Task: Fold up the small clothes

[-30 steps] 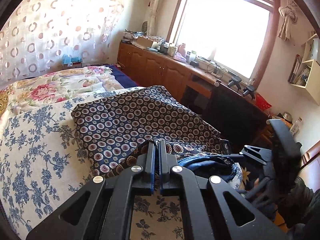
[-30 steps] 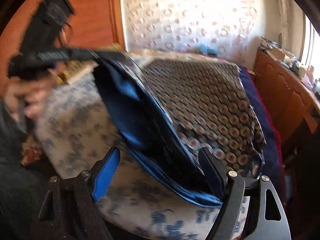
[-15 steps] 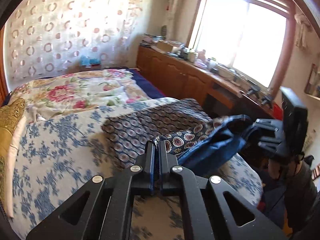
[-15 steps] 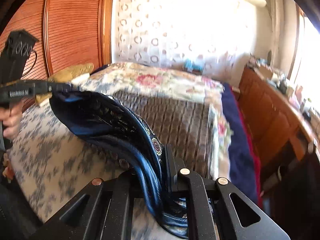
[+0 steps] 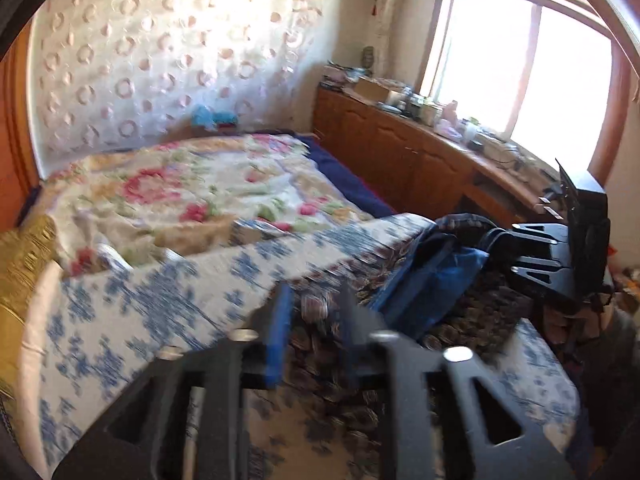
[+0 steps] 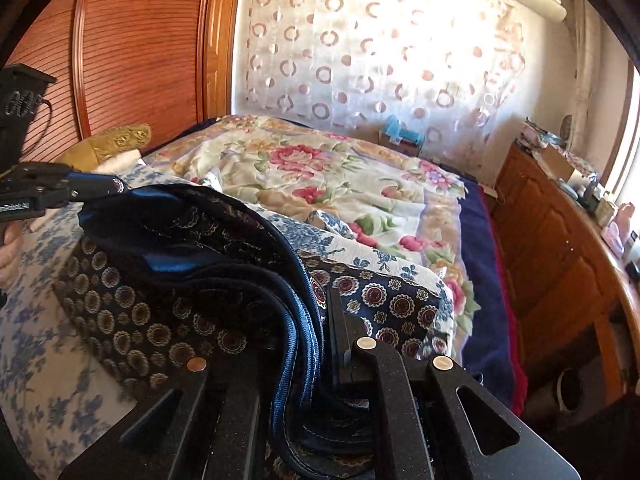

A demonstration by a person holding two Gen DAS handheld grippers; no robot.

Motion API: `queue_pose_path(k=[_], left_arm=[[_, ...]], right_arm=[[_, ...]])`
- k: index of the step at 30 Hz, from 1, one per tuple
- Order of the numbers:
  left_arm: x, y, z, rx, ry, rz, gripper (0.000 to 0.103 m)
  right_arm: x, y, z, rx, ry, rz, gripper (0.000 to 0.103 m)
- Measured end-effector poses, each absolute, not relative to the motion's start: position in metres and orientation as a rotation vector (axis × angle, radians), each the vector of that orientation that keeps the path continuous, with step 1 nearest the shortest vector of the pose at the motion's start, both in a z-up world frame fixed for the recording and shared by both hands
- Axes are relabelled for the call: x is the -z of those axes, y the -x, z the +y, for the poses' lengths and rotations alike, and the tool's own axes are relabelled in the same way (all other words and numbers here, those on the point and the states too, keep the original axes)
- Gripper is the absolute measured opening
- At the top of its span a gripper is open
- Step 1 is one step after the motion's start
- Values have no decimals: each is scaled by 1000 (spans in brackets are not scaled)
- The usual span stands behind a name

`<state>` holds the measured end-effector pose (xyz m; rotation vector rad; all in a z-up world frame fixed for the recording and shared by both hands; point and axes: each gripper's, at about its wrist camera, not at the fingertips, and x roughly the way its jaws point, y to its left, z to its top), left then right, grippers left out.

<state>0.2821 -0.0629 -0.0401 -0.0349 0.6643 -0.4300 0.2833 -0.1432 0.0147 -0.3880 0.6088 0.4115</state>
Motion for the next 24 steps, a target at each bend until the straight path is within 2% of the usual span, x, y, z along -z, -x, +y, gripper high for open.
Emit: queue_pose_path(k=[3,4,8,9,13,16,18,24], left_arm=[[42,-289,-58,447,33,669,45],[43,-291,-58,448,29,677,50],[56,-298,-63,450,2,719,53],[60,-300,-64,455,-5,732,53],[73,-307,-70,455,-15,776,53],[84,-318,-69,439,-2,827,53],[91,-323,-70,438,3,853,53],[103,-334,-72,451,28,904,53]], right_arm=[[-18,-285,-152,-426,370,635,7],[-17,-290,-152,-430,359,640,7],[-24,-311,-151,-388,354,626,41],[-28,-315,-152,-378,353,613,44],[-36,-327,-149,-291,393,585,45],[-46,-327,-155,-248,366,581,57],[-52,-319,-161,-262,324,579,70],[-47,-289,-180,-265,246,643,74]])
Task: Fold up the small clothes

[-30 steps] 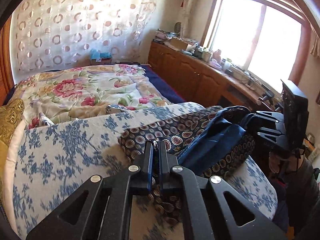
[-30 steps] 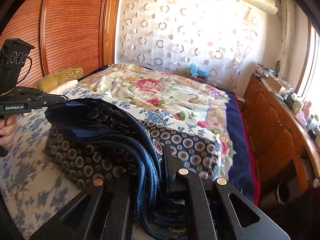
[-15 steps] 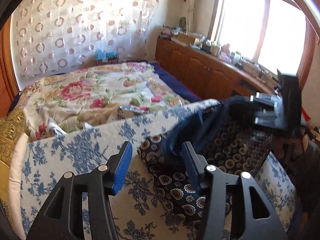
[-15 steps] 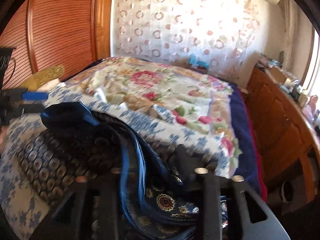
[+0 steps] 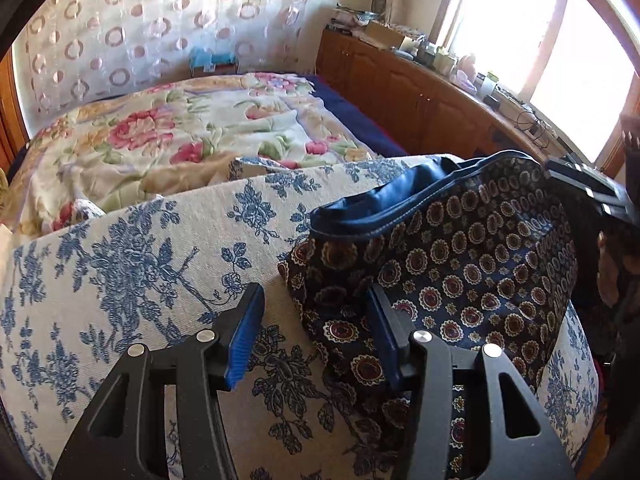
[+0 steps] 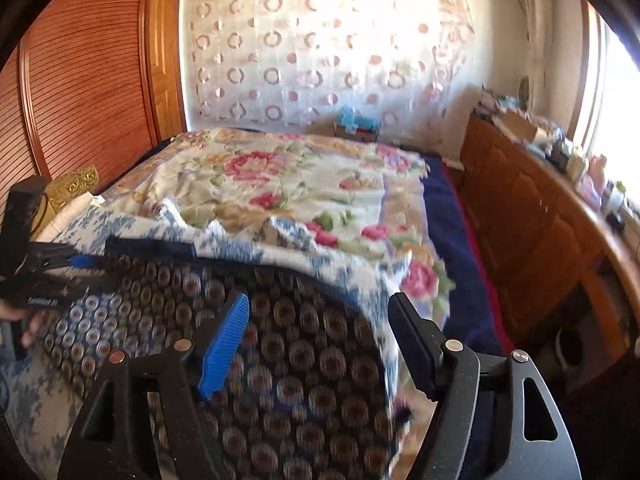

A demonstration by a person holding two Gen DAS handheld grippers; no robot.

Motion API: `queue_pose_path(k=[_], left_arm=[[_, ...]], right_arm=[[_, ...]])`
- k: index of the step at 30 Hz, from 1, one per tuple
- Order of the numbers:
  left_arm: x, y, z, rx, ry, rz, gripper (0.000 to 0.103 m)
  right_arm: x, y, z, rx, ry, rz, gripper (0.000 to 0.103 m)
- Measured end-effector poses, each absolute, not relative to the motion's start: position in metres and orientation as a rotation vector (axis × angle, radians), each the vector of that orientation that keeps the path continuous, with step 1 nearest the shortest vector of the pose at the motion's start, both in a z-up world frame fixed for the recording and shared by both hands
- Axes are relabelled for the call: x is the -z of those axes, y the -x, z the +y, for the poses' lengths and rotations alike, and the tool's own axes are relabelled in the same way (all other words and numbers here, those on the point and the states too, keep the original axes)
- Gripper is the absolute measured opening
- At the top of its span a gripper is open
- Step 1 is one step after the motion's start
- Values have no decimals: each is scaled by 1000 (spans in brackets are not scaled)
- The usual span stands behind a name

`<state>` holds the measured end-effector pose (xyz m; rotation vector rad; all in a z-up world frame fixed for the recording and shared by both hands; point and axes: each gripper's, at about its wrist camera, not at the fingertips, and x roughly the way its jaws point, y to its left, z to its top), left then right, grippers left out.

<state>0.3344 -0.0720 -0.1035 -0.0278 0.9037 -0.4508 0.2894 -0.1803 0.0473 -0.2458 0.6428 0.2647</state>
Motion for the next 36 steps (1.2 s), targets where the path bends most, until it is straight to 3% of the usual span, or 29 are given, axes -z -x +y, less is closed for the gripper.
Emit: queue_pose_path(k=[10,20,24,27,30,31,32,33,36], left_arm=[[102,-340,-75,454,48,903,54],[104,-342,-75,462,54,894,54],[104,-343,-76,479,67,899,53],[104,-343,-81,501,65,905,46],[104,-343,-83,524,66,903,29],[103,-342,-82,531,70,904,18],[102,-341,-83,546,78,905,11],[100,-339,-83,553,78,898,10],[85,-327,-83,575,72,843,7]], right_arm=[[-22,-301,-211,-243,111,795,74],[-21,-323,-221,-315,28,829,74],[-19,-319,-218,-337,43,824,62],[-15,-315,-214,-345,66,823,50],[-12,-316,-211,-385,63,834,38],[-11,-316,-211,-386,70,833,35],[-11,-316,-211,-402,76,833,27],[-12,-316,-211,-418,72,835,19],[-15,-312,-211,-412,85,812,13]])
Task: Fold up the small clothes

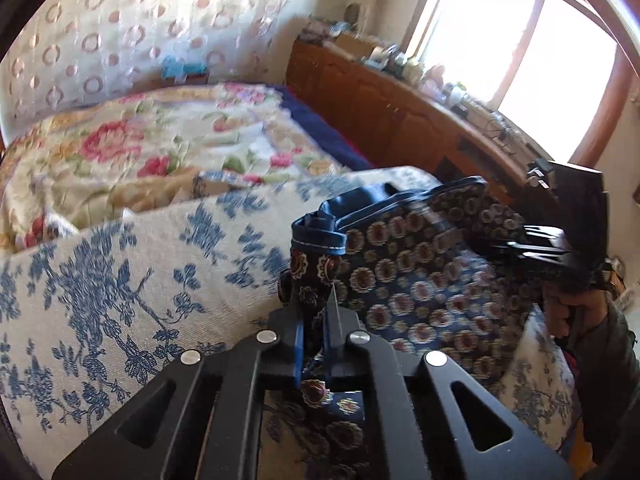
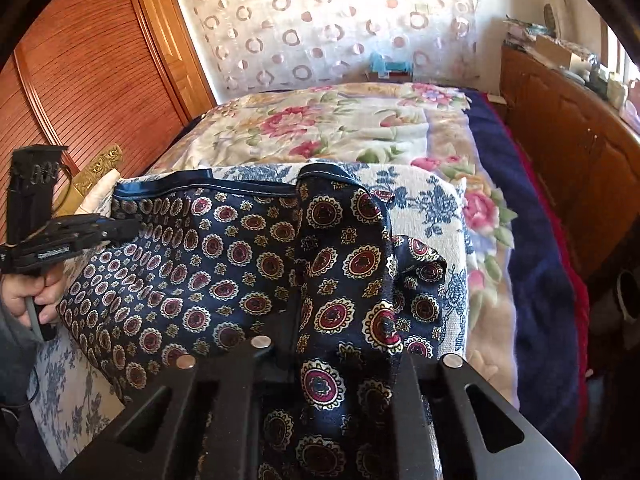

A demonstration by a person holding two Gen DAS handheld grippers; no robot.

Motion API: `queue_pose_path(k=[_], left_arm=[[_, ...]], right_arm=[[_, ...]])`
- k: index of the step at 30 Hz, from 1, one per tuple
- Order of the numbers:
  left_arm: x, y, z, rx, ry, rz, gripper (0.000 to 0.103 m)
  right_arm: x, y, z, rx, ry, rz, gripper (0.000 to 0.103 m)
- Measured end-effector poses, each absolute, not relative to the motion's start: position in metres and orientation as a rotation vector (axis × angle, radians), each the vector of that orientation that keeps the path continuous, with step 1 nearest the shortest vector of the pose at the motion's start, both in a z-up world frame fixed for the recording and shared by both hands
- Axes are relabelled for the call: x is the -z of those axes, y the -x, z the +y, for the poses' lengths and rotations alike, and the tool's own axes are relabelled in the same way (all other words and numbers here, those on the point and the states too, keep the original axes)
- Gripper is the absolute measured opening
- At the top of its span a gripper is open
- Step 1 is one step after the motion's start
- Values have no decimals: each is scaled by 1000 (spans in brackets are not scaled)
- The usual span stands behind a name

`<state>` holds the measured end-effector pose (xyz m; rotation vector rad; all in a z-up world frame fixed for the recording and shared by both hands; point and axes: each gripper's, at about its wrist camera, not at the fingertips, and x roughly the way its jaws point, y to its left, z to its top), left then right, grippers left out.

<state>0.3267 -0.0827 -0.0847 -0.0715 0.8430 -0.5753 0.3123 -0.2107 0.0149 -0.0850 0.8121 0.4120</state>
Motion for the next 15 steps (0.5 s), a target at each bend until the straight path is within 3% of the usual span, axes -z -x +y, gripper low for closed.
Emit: queue_pose_path(k=[15], left_arm=[[5,-260,-24,534,114,593,6]], right_arm=[[-71,-266,-160,-417,207,556,10]])
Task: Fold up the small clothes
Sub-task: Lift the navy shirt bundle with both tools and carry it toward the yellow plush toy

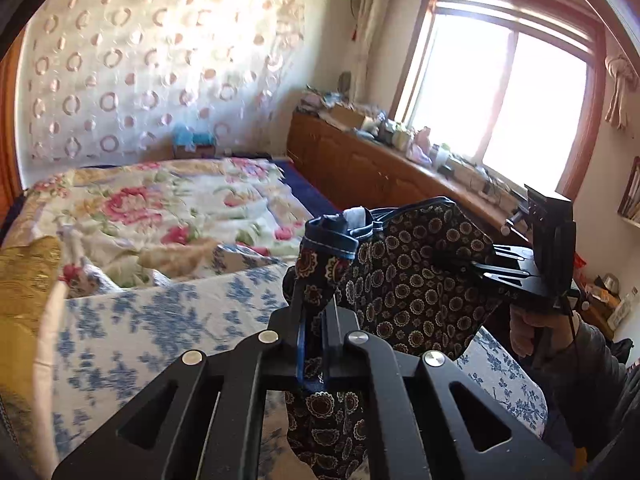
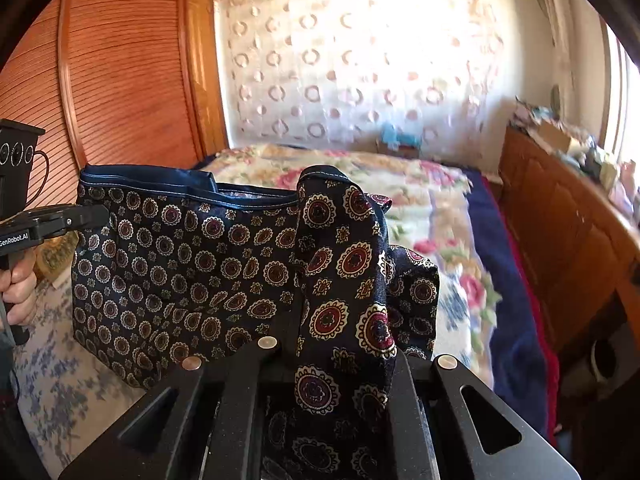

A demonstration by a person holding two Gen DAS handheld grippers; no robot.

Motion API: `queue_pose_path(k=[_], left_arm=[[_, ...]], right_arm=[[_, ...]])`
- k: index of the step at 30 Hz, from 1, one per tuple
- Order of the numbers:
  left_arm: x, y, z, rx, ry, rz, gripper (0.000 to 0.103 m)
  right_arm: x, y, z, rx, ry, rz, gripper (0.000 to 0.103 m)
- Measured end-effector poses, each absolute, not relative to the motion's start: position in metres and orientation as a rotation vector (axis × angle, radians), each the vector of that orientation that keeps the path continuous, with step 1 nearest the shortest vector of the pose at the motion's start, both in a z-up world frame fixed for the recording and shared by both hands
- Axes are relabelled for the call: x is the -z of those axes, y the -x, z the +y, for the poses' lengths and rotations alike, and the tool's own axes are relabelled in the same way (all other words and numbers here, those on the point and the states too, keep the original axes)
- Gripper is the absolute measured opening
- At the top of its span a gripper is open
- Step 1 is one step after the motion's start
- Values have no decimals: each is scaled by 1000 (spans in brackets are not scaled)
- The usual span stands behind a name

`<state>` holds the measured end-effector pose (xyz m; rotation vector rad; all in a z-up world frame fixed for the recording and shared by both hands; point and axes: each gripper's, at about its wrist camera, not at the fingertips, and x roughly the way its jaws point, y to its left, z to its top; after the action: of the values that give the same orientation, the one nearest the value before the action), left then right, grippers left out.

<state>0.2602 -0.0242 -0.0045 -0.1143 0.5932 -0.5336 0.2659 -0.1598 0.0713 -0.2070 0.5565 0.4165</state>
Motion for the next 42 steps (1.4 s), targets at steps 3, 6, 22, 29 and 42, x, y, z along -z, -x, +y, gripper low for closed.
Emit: queue_pose_path(k=[3,6,22,29,42], left_arm=[[0,-252,-3,492,120,575,6],[-2,-243,18,443,126,560,6],[-15,-202,115,238,183,445,6],[-11,-184,163,132,246,377,6],[23,-156,234,-25,344,367,6]], right_arm=[[-80,-263,-141,-451,230,531,10],[-85,-259,-119,-488,263,508,10],[-101,-290,-34,-659,388,413,11],[-107,-306,12,-753,471,344,11],[-89,-343,99,-939,623,284,11]])
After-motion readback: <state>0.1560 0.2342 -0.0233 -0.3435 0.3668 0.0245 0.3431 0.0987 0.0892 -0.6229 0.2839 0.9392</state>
